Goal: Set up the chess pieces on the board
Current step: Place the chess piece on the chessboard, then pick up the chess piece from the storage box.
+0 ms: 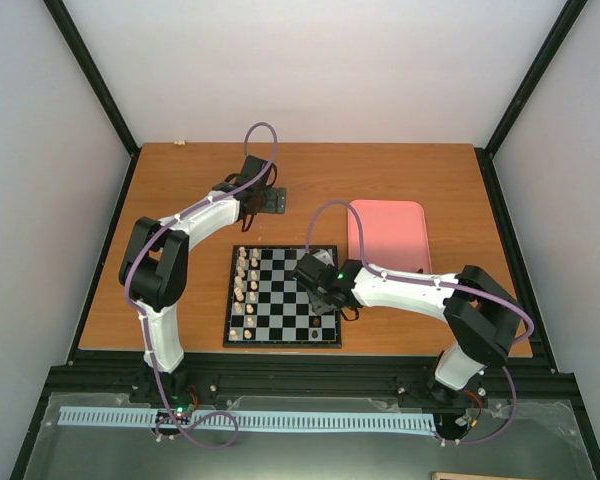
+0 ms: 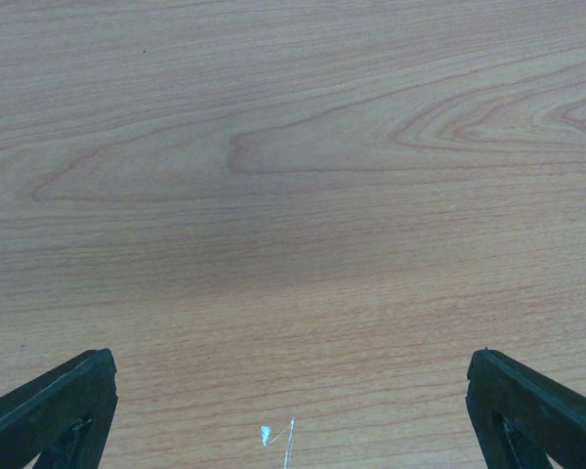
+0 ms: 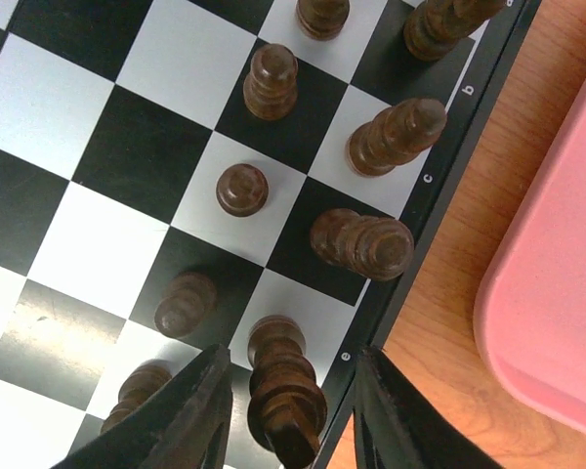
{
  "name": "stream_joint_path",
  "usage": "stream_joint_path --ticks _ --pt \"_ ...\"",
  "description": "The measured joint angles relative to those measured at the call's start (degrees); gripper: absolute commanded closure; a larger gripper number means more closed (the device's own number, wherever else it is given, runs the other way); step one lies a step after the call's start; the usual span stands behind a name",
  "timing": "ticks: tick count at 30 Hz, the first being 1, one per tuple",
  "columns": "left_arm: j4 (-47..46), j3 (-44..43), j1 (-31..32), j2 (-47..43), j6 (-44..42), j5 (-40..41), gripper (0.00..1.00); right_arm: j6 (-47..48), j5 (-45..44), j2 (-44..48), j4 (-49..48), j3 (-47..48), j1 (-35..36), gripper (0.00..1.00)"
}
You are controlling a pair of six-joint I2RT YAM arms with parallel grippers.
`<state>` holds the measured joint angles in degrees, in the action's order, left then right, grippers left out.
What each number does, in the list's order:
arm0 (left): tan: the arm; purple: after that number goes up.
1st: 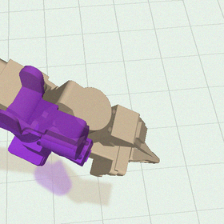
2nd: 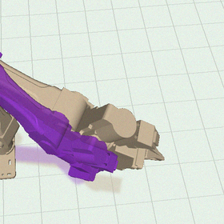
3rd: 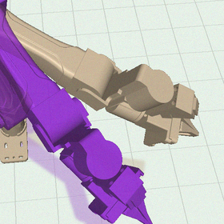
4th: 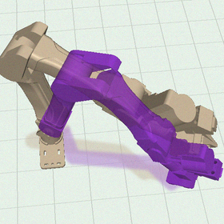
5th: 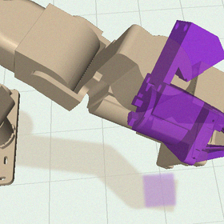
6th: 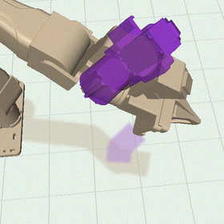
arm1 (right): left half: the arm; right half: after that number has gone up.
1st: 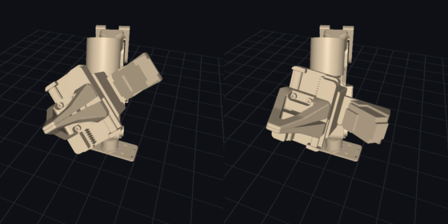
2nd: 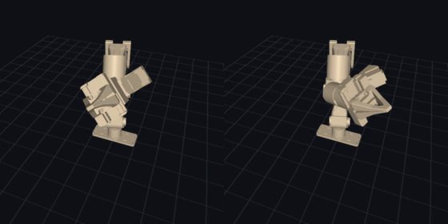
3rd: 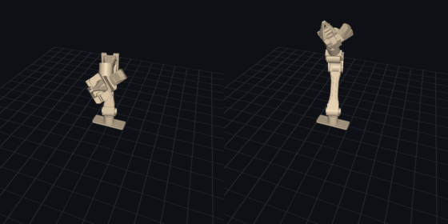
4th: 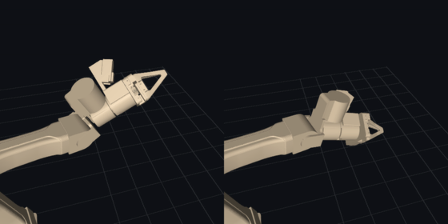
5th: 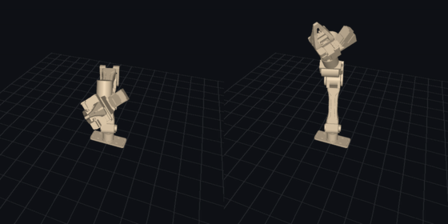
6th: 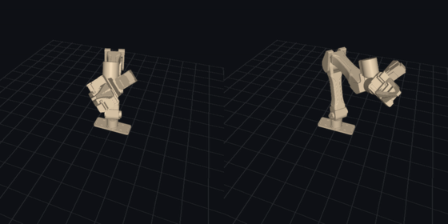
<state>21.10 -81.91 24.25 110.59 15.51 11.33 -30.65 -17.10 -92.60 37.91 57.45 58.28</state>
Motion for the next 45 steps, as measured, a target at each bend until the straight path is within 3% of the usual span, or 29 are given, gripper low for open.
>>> stream_joint_path --ticks 8,13,18,26,34,45 --pt "0.0 0.0 0.0 0.0 0.0 0.0 0.00 -0.2 -0.5 2.5 0.8 -0.6 0.0 0.61" --pt "0.0 0.0 0.0 0.0 0.0 0.0 0.00 -0.5 -2.3 9.1 3.2 -0.6 0.0 0.54" --pt "0.0 0.0 0.0 0.0 0.0 0.0 0.00 -2.0 -6.6 14.4 6.3 -1.1 -1.1 0.53" --pt "0.0 0.0 0.0 0.0 0.0 -0.2 0.00 -0.9 -7.5 19.2 5.3 -11.6 -18.6 0.53" --pt "0.0 0.0 0.0 0.0 0.0 -0.4 0.00 2.4 -6.3 20.6 0.8 -15.5 -33.0 0.54" --pt "0.0 -0.1 0.0 0.0 0.0 -0.7 0.00 5.4 -4.2 16.6 -4.3 -16.7 -41.4 0.56"
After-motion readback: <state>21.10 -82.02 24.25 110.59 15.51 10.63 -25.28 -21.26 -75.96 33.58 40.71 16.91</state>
